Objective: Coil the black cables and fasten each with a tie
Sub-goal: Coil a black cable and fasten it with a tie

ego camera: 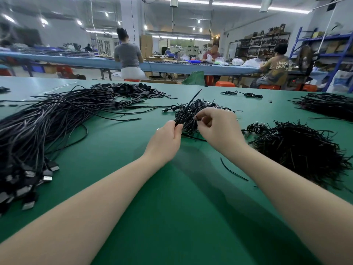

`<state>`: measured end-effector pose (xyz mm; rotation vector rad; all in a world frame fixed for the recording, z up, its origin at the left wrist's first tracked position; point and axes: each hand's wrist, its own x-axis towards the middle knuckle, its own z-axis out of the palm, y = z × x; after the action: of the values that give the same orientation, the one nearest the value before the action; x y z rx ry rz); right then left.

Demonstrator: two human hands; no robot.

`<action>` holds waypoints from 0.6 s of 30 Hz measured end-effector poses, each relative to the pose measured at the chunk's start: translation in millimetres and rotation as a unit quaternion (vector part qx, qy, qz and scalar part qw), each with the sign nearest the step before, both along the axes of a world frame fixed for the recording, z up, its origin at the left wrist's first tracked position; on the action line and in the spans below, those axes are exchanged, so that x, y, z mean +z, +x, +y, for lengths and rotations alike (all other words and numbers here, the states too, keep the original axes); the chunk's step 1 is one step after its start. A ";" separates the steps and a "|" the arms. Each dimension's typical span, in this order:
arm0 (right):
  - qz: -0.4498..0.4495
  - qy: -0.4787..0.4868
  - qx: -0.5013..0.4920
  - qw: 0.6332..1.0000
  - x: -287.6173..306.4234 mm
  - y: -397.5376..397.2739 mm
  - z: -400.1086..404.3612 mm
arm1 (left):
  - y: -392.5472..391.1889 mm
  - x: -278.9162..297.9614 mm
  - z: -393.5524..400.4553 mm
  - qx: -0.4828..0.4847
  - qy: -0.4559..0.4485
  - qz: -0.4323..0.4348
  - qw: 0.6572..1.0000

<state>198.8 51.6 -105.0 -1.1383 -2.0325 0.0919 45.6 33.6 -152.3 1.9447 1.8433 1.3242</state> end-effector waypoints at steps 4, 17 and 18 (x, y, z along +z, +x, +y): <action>0.119 -0.003 0.069 0.990 -4.2 -11.2 -3.4 | -0.6 -1.4 7.3 -0.012 -0.032 -0.008 0.999; 0.055 0.005 0.121 0.991 -3.5 -4.9 -7.4 | 3.3 -6.9 7.1 0.011 -0.015 0.137 0.990; 0.015 0.015 0.122 0.992 -0.5 -4.0 -8.6 | 5.1 -5.5 5.7 0.035 -0.016 0.198 0.979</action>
<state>194.8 43.0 -105.6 -0.8607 -2.1315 0.1996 50.7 39.3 -157.8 2.2763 2.1034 0.9649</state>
